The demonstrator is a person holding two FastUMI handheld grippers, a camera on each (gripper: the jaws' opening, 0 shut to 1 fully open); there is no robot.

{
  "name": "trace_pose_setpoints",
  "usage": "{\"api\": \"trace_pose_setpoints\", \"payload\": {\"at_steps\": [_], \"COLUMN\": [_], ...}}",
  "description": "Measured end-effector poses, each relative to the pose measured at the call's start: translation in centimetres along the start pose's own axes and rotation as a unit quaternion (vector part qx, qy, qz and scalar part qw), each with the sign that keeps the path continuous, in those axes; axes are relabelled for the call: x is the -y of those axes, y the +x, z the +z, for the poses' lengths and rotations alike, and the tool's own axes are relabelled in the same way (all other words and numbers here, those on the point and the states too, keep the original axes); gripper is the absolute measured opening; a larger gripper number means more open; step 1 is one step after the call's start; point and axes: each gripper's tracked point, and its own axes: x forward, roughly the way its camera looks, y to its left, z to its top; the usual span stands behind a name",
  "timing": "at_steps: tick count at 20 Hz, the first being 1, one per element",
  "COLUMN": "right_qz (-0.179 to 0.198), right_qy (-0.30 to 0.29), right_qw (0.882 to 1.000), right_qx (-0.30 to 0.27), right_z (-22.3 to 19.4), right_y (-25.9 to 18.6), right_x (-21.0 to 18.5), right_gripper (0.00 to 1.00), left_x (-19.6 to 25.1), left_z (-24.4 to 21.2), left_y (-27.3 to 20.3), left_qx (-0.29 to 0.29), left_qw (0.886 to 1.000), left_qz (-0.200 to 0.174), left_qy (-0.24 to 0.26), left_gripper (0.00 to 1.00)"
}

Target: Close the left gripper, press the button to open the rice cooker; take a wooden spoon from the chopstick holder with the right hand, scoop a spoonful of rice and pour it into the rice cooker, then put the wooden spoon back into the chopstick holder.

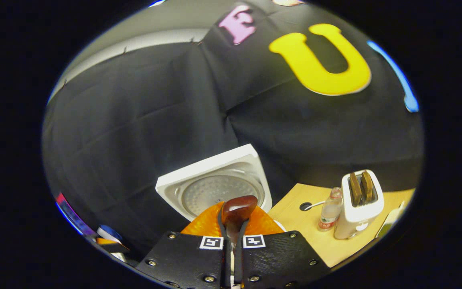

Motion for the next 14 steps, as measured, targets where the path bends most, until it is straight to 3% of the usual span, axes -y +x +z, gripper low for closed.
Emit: {"api": "trace_pose_setpoints", "payload": {"at_steps": [7, 14], "right_qz": [-0.038, -0.101], "right_qy": [0.150, 0.171], "right_qw": [0.987, 0.976], "right_qx": [0.043, 0.087], "right_z": [0.4, -0.4], "right_y": [-9.7, -21.5], "right_x": [5.9, 10.9], "right_gripper": [0.04, 0.04], "left_x": [4.8, 10.7], "left_z": [1.0, 1.6], "left_y": [0.5, 0.6], "left_qx": [0.004, 0.004], "left_qw": [0.999, 0.997], "left_qz": [-0.039, -0.077], "left_qy": [0.007, 0.009], "left_gripper": [0.91, 0.91]}}
